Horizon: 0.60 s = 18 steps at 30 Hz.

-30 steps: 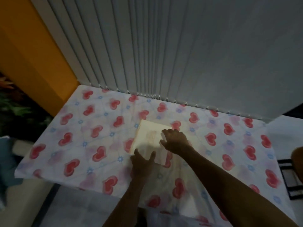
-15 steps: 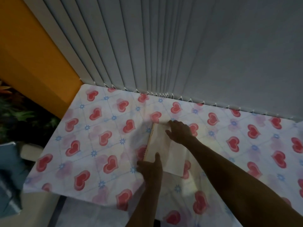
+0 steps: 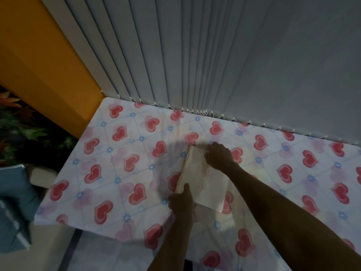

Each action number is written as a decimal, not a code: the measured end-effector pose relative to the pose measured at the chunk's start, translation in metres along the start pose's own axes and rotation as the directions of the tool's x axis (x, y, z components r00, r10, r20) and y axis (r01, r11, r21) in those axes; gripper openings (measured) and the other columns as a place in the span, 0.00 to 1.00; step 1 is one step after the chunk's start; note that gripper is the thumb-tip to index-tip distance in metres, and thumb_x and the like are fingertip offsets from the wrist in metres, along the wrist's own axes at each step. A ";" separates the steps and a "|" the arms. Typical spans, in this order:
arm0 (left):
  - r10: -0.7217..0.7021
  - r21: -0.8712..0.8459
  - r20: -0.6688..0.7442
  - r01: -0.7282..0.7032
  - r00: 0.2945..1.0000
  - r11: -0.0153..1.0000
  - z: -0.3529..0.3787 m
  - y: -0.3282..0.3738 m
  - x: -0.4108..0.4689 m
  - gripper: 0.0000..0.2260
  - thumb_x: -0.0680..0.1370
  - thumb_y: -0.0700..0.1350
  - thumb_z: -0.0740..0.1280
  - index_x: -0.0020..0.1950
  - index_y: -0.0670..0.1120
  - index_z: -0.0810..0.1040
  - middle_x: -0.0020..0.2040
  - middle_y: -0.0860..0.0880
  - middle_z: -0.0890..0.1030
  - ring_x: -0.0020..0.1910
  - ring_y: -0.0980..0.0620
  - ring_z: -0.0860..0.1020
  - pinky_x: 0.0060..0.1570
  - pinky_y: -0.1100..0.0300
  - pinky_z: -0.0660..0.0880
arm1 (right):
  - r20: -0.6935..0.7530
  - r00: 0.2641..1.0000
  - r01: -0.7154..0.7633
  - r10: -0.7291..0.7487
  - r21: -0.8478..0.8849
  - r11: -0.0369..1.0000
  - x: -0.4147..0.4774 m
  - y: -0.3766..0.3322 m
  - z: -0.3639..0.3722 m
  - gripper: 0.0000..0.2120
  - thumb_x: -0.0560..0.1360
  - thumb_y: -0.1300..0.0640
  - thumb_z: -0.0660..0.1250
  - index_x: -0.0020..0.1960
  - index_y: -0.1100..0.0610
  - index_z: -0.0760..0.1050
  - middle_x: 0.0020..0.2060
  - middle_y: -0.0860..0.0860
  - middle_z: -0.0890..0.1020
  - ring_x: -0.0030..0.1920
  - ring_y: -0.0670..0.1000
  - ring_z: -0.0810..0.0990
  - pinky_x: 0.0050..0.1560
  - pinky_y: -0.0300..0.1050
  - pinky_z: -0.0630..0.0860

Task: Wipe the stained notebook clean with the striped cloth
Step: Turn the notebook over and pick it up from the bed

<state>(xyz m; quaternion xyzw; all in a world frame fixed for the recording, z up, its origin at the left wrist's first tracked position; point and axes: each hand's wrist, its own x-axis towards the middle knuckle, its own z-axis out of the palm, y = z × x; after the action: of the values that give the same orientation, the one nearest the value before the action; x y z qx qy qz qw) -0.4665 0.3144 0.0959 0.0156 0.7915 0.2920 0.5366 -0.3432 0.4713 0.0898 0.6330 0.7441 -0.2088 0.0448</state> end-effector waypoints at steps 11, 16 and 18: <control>0.023 -0.179 0.085 -0.008 0.996 0.984 -0.005 -0.010 -0.012 0.25 0.81 0.52 0.70 0.73 0.40 0.74 0.68 0.36 0.80 0.66 0.33 0.80 0.66 0.37 0.79 | -0.025 0.998 -0.049 0.049 0.008 0.999 -0.019 0.017 -0.006 0.11 0.79 0.58 0.63 0.59 0.62 0.76 0.51 0.58 0.80 0.48 0.55 0.79 0.49 0.50 0.81; 0.134 -0.115 -0.042 -0.138 0.990 0.984 -0.003 -0.006 -0.031 0.30 0.79 0.54 0.72 0.74 0.37 0.72 0.68 0.36 0.79 0.67 0.36 0.78 0.68 0.43 0.76 | -0.065 0.996 -0.063 0.063 0.011 0.998 -0.040 0.026 -0.025 0.10 0.77 0.58 0.65 0.57 0.61 0.75 0.50 0.58 0.81 0.47 0.57 0.80 0.48 0.51 0.80; 0.228 -0.103 -0.054 -0.232 0.972 0.967 -0.002 0.001 -0.044 0.29 0.80 0.54 0.72 0.75 0.39 0.72 0.69 0.38 0.79 0.67 0.38 0.78 0.67 0.49 0.75 | -0.060 0.991 -0.113 0.119 0.095 0.989 -0.048 0.030 -0.038 0.08 0.74 0.61 0.66 0.53 0.60 0.74 0.49 0.57 0.80 0.47 0.57 0.80 0.49 0.51 0.80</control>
<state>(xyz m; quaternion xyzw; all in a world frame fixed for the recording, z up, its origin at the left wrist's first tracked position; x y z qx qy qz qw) -0.4495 0.2996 0.1342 0.0721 0.7784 0.3949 0.4827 -0.2971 0.4442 0.1327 0.6829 0.6969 -0.2188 0.0035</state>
